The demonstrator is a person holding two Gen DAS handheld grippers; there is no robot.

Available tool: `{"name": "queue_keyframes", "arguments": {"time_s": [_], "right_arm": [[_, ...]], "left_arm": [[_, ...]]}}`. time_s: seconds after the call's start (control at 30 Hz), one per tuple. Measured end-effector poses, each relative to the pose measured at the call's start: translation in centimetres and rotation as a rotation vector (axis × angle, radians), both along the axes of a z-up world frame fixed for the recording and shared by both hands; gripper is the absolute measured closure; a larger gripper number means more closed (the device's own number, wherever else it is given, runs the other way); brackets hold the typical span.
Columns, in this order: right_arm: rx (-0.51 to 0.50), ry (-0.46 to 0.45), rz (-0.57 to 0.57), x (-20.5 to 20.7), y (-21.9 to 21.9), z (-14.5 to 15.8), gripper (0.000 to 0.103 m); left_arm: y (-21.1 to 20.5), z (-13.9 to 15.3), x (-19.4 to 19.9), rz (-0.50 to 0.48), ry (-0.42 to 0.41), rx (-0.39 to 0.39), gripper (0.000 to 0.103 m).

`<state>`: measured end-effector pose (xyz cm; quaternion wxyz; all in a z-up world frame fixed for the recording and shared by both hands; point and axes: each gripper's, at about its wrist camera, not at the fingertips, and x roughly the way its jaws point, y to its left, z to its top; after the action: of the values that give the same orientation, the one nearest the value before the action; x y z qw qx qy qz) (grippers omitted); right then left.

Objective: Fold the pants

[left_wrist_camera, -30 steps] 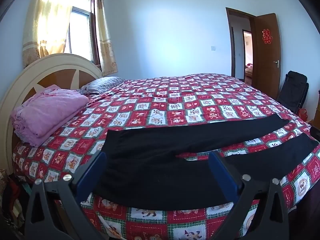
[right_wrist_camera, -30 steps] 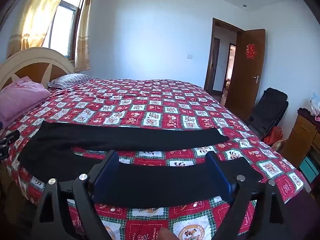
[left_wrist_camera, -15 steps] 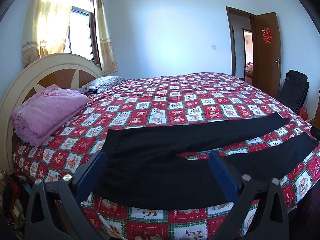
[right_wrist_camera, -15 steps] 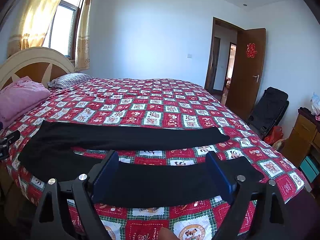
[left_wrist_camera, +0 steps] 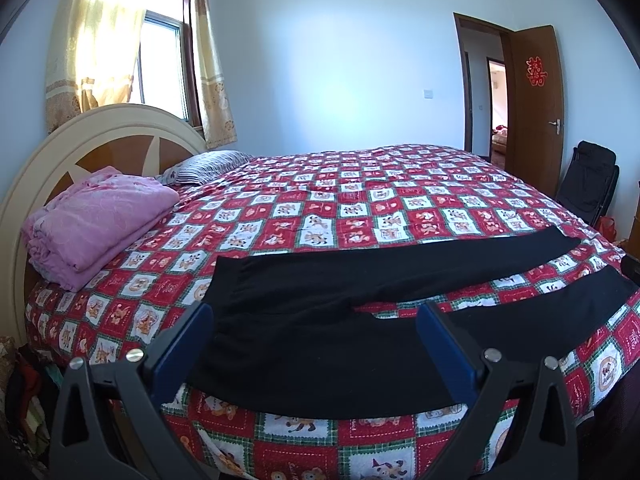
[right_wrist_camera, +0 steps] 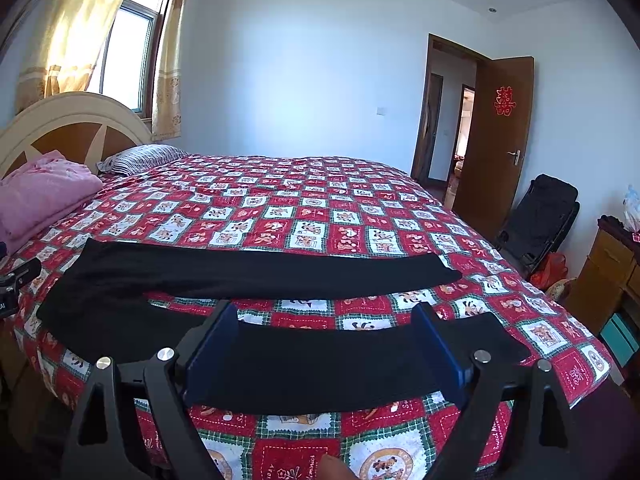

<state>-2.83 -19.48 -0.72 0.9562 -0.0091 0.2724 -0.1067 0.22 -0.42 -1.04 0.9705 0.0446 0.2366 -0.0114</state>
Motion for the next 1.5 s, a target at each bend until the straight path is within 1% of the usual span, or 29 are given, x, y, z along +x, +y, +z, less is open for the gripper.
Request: {"name": "queue_keyframes", "arguments": {"time_s": [1.07,1.3,1.5], "right_arm": [[0.008,-0.001,0.013,-0.1,0.1,-0.2,0.014],[0.009,0.006,0.020,0.0,0.2,-0.5,0.014],[0.021,-0.001,0.034,0.0,0.2,-0.7,0.014]], "left_arm": [[0.0,0.0,0.1,0.001,0.004,0.000,0.000],[0.6,-0.9,0.0,0.005,0.016,-0.002,0.000],[0.7,-1.1,0.1,0.008,0.021,0.002,0.000]]}}
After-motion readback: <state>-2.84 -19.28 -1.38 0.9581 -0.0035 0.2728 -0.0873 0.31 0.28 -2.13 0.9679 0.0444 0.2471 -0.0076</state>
